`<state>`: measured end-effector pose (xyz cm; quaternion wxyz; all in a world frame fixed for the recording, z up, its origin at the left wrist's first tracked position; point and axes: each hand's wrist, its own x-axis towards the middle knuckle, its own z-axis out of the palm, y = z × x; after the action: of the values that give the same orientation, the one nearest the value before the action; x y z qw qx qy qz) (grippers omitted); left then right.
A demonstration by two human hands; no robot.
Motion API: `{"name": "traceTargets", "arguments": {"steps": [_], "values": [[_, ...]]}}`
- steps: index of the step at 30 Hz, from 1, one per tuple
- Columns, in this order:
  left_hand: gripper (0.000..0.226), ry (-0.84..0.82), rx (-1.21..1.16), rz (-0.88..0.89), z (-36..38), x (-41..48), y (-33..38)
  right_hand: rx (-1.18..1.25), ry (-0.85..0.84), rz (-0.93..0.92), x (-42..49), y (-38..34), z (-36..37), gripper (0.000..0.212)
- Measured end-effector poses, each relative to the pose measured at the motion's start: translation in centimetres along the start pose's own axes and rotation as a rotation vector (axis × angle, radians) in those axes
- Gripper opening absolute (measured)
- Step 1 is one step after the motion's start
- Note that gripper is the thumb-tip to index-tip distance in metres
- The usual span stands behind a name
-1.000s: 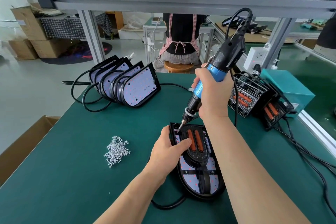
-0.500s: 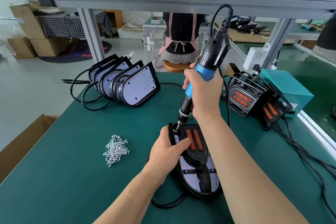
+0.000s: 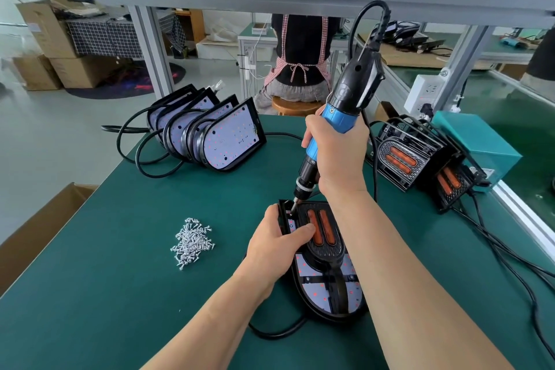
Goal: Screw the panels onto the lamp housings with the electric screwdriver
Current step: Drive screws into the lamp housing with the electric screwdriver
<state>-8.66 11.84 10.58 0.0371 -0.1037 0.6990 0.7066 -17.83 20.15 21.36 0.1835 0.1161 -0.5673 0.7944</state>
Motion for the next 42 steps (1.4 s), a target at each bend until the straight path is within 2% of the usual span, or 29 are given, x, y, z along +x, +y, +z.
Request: {"name": "traceTargets", "arguments": {"steps": [4, 8, 11, 13, 16, 26, 29, 32, 35, 38, 42], "values": [[0.039, 0.012, 0.004, -0.005, 0.0, -0.1, 0.1, 0.005, -0.02, -0.002, -0.3, 0.0, -0.1, 0.019], [0.034, 0.012, 0.023, -0.015, 0.0, -0.1, 0.3, 0.01, -0.11, -0.013, -0.5, -0.3, 0.2, 0.015], [0.027, 0.013, 0.044, -0.019, -0.1, -0.2, 0.2, -0.009, -0.167, 0.034, -0.8, -0.5, 0.1, 0.014], [0.03, 0.011, 0.051, -0.016, 0.0, -0.4, 0.4, -0.005, -0.189, 0.059, -0.9, -0.7, -0.2, 0.015], [0.039, 0.007, 0.049, -0.006, 0.1, -0.6, 0.7, 0.059, -0.181, 0.068, -0.8, -1.1, -0.6, 0.018], [0.037, -0.016, 0.073, -0.021, 0.1, -0.7, 1.1, 0.15, -0.128, 0.035, 0.6, -4.9, -2.3, 0.015], [0.035, -0.004, 0.069, -0.023, 0.1, -0.5, 1.0, 0.063, -0.098, 0.05, 1.9, -6.8, -4.5, 0.014], [0.039, 0.02, 0.066, -0.037, 0.2, -0.4, 1.0, -0.139, 0.016, 0.148, 2.1, -6.4, -7.5, 0.019], [0.046, 0.043, 0.075, -0.049, 0.3, -0.4, 1.0, -0.217, 0.139, 0.277, 1.5, -4.3, -10.6, 0.021], [0.05, 0.05, 0.095, -0.045, 0.2, -0.6, 1.1, -0.309, 0.166, 0.414, 0.5, -1.8, -13.3, 0.029], [0.042, 0.062, 0.112, -0.053, 0.3, -0.6, 1.1, -0.431, 0.148, 0.598, -0.5, 1.1, -14.9, 0.043]]}}
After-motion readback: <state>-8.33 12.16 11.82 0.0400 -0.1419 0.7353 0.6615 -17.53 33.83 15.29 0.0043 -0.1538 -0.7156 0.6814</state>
